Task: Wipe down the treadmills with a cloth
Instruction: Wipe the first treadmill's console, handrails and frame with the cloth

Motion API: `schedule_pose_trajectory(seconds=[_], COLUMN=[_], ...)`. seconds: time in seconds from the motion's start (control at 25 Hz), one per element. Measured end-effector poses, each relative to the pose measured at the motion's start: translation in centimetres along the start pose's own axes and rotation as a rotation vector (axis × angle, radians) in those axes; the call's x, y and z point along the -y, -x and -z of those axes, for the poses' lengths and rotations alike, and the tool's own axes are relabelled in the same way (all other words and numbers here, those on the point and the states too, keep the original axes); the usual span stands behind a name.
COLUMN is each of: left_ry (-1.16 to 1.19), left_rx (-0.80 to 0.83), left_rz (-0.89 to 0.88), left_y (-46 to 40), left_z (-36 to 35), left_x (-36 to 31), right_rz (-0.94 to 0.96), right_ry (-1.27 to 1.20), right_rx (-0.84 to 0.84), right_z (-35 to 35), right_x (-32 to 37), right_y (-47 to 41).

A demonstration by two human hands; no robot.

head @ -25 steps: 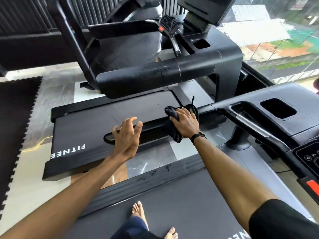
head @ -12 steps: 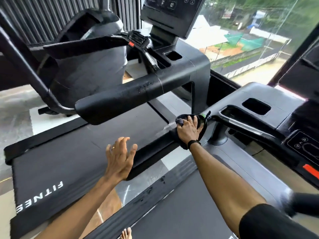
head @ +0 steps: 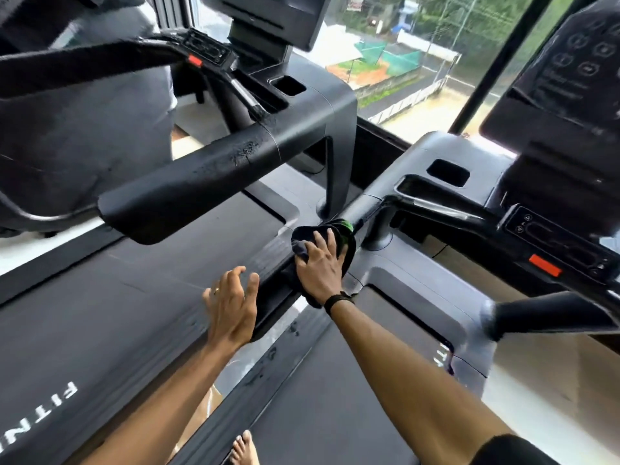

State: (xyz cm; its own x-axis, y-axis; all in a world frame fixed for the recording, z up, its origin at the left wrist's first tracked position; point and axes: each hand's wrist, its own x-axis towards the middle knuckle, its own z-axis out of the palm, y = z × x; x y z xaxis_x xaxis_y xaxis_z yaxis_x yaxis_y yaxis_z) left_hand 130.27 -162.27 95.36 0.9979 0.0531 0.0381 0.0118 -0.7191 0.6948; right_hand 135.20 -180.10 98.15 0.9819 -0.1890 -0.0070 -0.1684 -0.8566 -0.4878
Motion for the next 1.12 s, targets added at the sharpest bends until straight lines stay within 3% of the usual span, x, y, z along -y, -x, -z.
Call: schedule_pose_trajectory(seconds=[0.24,0.44,0.64,0.84,1.12], left_ry=[0.194,0.15,0.101,0.042,0.004], left_rx=[-0.089,-0.007,0.045,0.161,0.365], left_rz=[0.114,0.03,0.057,0.019,-0.206], left_y=[0.3,2.7,7.2,7.8,5.8], left_z=[0.7,2.7,6.5,9.0,10.3], left_x=[-0.5,-0.7,2.5,3.7,5.0], right_rz=[0.129,0.254,0.375,0.31,0.125], right_ry=[-0.032,-0.14,-0.196,-0.293,-0.359], right_rx=[0.023,-0.017,-0.059,-0.089,-0.213], right_z=[-2.7,-4.9,-7.9,-8.8,-10.6], right_x=[3.1,5.4,7.3,8.1,9.9], right_y=[5.7,12.3,17.6,19.7,19.9])
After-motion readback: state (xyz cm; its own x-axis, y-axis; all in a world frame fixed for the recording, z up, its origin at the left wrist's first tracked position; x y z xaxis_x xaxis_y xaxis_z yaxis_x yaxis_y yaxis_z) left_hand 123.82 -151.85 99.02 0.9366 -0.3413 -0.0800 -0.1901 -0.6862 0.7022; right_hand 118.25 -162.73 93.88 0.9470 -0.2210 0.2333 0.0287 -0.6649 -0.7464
